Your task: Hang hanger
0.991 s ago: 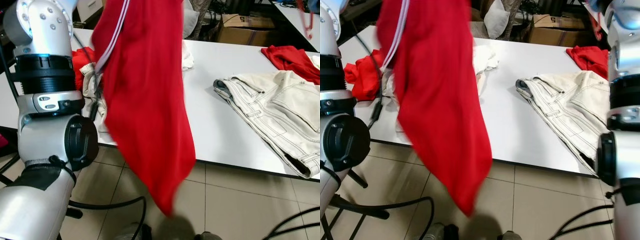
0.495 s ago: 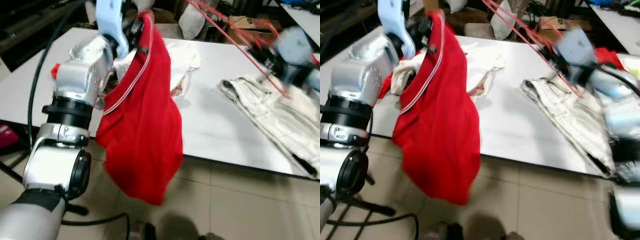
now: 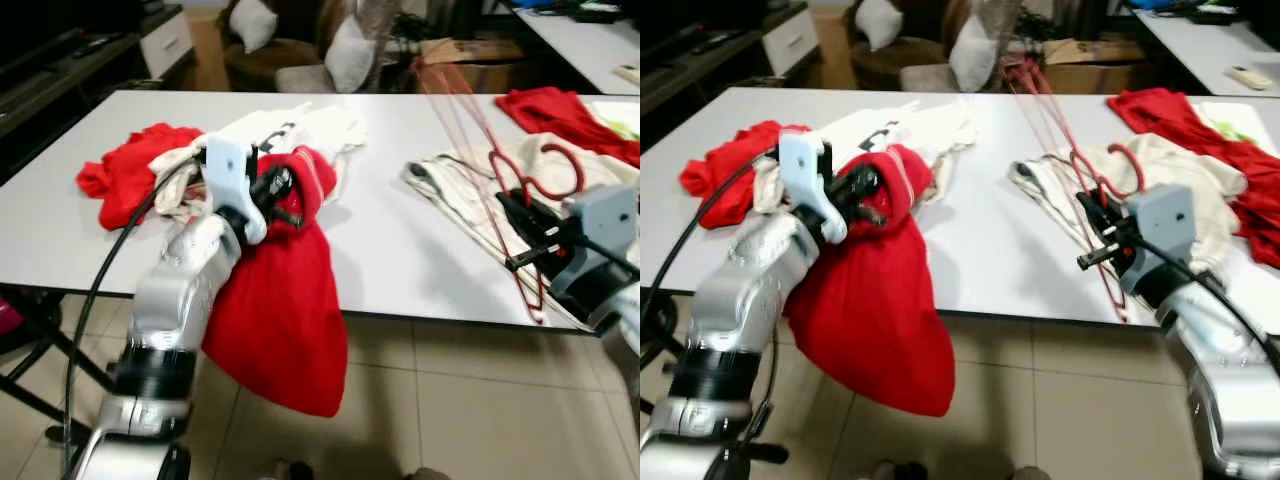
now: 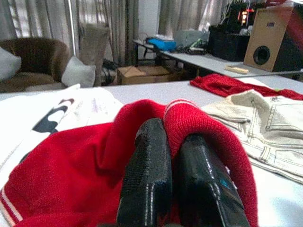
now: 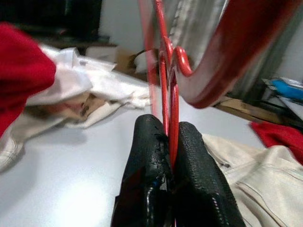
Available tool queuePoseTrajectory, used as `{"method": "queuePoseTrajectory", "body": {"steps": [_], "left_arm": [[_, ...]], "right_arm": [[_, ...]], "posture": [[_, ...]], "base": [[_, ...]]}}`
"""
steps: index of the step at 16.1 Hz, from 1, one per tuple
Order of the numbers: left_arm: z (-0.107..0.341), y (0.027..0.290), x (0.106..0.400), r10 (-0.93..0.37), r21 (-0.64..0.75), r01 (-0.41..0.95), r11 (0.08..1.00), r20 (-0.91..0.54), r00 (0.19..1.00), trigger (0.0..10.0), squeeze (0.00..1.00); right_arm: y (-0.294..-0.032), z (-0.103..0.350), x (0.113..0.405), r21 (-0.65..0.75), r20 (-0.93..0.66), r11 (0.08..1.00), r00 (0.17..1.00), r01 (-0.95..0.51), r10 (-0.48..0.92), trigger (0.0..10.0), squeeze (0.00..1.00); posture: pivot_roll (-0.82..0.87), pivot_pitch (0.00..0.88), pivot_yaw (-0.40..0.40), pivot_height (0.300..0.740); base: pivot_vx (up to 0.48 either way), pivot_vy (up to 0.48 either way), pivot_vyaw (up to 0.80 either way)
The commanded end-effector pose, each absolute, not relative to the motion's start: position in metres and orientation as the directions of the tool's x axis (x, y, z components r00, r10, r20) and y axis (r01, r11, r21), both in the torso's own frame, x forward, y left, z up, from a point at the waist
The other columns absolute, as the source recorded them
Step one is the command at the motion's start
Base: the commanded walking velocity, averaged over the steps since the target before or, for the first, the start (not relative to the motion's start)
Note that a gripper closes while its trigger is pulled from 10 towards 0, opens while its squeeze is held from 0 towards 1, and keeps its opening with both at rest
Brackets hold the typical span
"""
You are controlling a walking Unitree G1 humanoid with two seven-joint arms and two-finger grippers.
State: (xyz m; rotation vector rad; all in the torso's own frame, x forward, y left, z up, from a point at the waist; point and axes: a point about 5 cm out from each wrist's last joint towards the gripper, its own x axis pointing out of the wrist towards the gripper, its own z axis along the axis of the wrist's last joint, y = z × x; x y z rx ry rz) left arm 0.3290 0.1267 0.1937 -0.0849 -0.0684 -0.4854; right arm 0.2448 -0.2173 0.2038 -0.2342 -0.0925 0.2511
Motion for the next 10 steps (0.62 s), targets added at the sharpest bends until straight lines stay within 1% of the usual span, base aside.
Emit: {"method": "queuePoseTrajectory", "body": {"steps": [1,2,3,4,6,10], "left_arm": [[0.197,0.126,0.322,-0.443,-0.015,0.448,0.894,0.122,0.888,10.0,0.0],[0.197,0.126,0.322,-0.443,-0.015,0.448,0.894,0.122,0.888,10.0,0.0],[0.188,0.126,0.316,-0.425,-0.002,0.427,0.904,0.104,0.899,10.0,0.0],[0.187,0.124,0.311,-0.413,0.008,0.414,0.91,0.102,0.905,10.0,0.0],[0.187,0.121,0.308,-0.419,0.035,0.418,0.908,0.096,0.903,10.0,0.0],[0.187,0.12,0.309,-0.424,0.047,0.422,0.906,0.087,0.901,10.0,0.0]], "right_arm": [[-0.205,0.205,0.237,-0.189,0.092,0.96,0.969,-0.208,0.229,10.0,0.0],[-0.205,0.205,0.237,-0.189,0.092,0.96,0.969,-0.208,0.229,10.0,0.0],[-0.194,0.193,0.231,-0.1,0.077,0.985,0.986,-0.141,0.149,10.0,0.0],[-0.186,0.183,0.225,-0.075,0.032,0.994,0.996,-0.083,0.086,10.0,0.0],[-0.184,0.178,0.222,-0.012,0.006,0.999,0.999,-0.039,0.039,10.0,0.0],[-0.187,0.175,0.223,0.001,-0.021,1.0,1.0,0.002,-0.002,10.0,0.0]], "posture": [[-0.2,0.0,0.106,0.74],[-0.2,0.0,0.106,0.74],[-0.2,0.0,0.097,0.74],[-0.2,0.0,0.093,0.74],[-0.2,0.0,0.094,0.74],[-0.2,0.0,0.109,0.74]], "base": [[0.0,0.0,0.0],[0.0,0.0,0.0],[0.0,-0.33,0.0],[0.0,-0.446,0.0],[0.0,-0.458,0.0],[0.0,-0.452,0.0]]}}
